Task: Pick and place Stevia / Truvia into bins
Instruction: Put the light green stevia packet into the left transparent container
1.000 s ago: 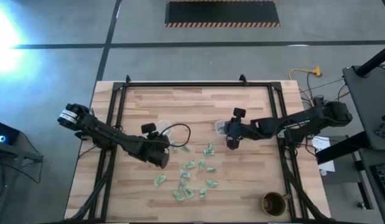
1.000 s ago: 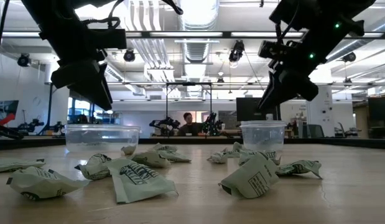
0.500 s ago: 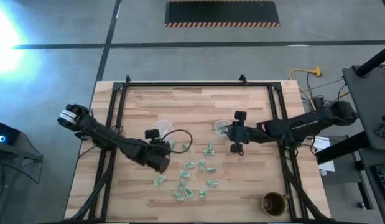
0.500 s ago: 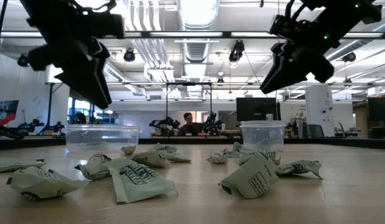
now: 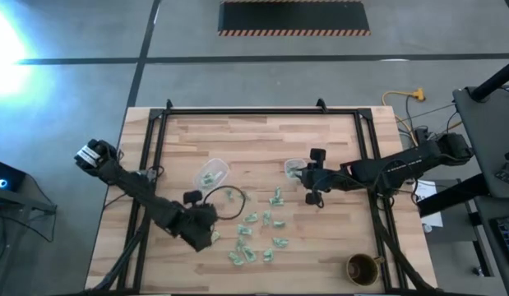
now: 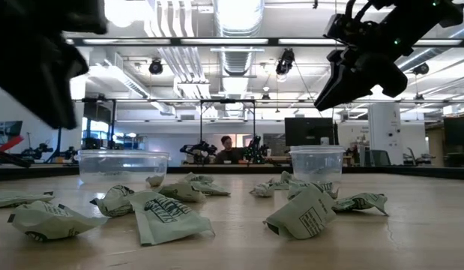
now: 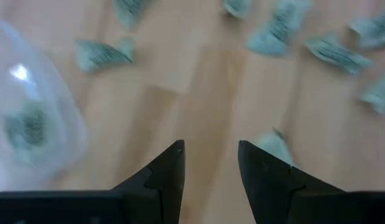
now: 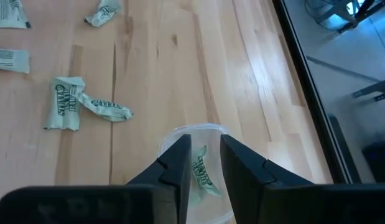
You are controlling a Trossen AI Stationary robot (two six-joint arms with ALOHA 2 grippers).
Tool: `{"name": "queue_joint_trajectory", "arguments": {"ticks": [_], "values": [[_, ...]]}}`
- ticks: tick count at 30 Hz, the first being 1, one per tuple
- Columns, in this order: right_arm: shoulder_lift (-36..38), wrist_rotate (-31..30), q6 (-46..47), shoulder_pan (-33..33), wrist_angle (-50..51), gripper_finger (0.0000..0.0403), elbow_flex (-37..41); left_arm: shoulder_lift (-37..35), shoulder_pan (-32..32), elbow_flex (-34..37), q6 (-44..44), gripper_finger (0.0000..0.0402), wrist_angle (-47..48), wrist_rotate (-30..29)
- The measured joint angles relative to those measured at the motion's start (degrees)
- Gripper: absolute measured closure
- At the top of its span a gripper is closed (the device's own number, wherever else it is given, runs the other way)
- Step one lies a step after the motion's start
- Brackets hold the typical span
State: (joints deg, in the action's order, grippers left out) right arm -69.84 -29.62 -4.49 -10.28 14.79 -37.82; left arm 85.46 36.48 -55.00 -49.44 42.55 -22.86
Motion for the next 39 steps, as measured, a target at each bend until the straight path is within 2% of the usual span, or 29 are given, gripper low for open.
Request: {"name": "queue_joint_trajectory", "arguments": {"ticks": [9,15,22,33,39], "values": [[0.00,0.15,1.01,0.00,0.00,0.0330,0.00,0.00,7.96,1.16,-10.56,0.0269,-3.00,1.37],[0.00,0.32,1.11,0.00,-0.02,0.0330,0.00,0.72,9.76,3.27,-13.16,0.0269,-7.63,1.47],[-0.02,3.08,1.07,0.02,-0.02,0.0330,0.11,3.51,10.23,5.66,-18.90,0.0269,-7.60,6.29],[-0.02,3.14,1.09,0.02,-0.03,0.0330,0.13,4.23,10.17,5.84,-19.23,0.0269,-8.74,2.89],[-0.02,3.14,1.09,0.02,-0.02,0.0330,0.13,4.47,10.03,8.19,-16.65,0.0269,-15.75,2.45]]}}
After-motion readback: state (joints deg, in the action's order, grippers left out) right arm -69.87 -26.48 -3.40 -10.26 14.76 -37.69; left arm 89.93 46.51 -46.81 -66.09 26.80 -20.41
